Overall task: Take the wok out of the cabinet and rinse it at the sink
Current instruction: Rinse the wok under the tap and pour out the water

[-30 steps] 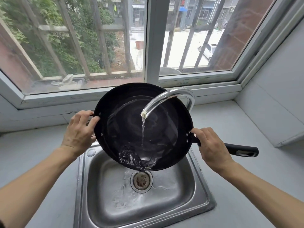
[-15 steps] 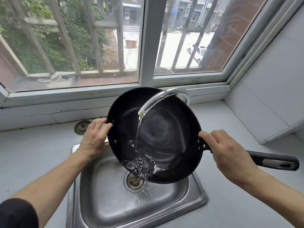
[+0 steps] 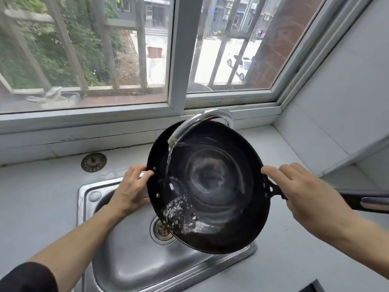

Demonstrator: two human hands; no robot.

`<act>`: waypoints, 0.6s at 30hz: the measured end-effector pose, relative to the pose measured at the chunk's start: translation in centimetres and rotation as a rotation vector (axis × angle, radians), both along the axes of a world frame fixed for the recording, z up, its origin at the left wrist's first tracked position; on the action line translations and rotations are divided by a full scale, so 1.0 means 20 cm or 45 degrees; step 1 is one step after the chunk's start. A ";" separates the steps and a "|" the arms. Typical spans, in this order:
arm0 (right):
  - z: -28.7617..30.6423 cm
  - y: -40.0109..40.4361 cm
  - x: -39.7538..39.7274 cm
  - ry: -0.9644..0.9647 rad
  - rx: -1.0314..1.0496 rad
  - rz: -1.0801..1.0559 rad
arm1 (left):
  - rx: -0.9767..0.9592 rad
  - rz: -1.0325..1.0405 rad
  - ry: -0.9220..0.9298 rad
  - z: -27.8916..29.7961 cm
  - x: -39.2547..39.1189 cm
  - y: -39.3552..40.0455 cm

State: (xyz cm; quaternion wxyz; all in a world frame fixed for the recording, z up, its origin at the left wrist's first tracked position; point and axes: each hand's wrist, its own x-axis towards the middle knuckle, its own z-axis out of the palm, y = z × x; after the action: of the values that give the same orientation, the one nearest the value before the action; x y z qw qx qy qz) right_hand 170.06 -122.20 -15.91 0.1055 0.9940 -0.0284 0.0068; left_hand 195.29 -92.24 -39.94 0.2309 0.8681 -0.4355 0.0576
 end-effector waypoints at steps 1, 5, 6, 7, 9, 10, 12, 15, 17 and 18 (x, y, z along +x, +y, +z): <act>0.01 0.00 -0.01 0.010 0.000 -0.012 | -0.001 -0.017 0.021 -0.01 -0.02 0.00; 0.04 0.01 -0.05 0.089 -0.013 -0.035 | 0.005 -0.092 0.108 -0.05 -0.10 -0.01; 0.04 0.01 -0.05 0.106 -0.016 -0.041 | 0.006 -0.108 0.127 -0.06 -0.11 -0.01; 0.05 0.02 -0.06 0.120 -0.018 -0.050 | 0.004 -0.125 0.145 -0.07 -0.13 -0.01; 0.07 0.02 -0.06 0.155 -0.002 -0.062 | 0.005 -0.161 0.170 -0.09 -0.15 -0.01; 0.08 0.02 -0.07 0.177 0.018 -0.067 | 0.012 -0.177 0.177 -0.11 -0.16 -0.01; 0.10 0.02 -0.06 0.213 0.064 -0.068 | 0.021 -0.200 0.205 -0.14 -0.18 -0.01; 0.13 0.02 -0.05 0.243 0.111 -0.043 | 0.039 -0.218 0.263 -0.17 -0.22 -0.01; 0.14 0.03 -0.04 0.256 0.143 -0.034 | 0.040 -0.231 0.287 -0.18 -0.23 0.01; 0.14 0.03 -0.04 0.269 0.159 -0.035 | 0.046 -0.237 0.291 -0.18 -0.23 0.02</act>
State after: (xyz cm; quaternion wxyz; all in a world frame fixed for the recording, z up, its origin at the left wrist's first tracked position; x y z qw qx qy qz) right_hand 169.33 -121.69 -13.20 0.0459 0.9933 -0.0310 -0.1012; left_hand 190.66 -91.79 -43.61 0.2676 0.8289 -0.4860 -0.0713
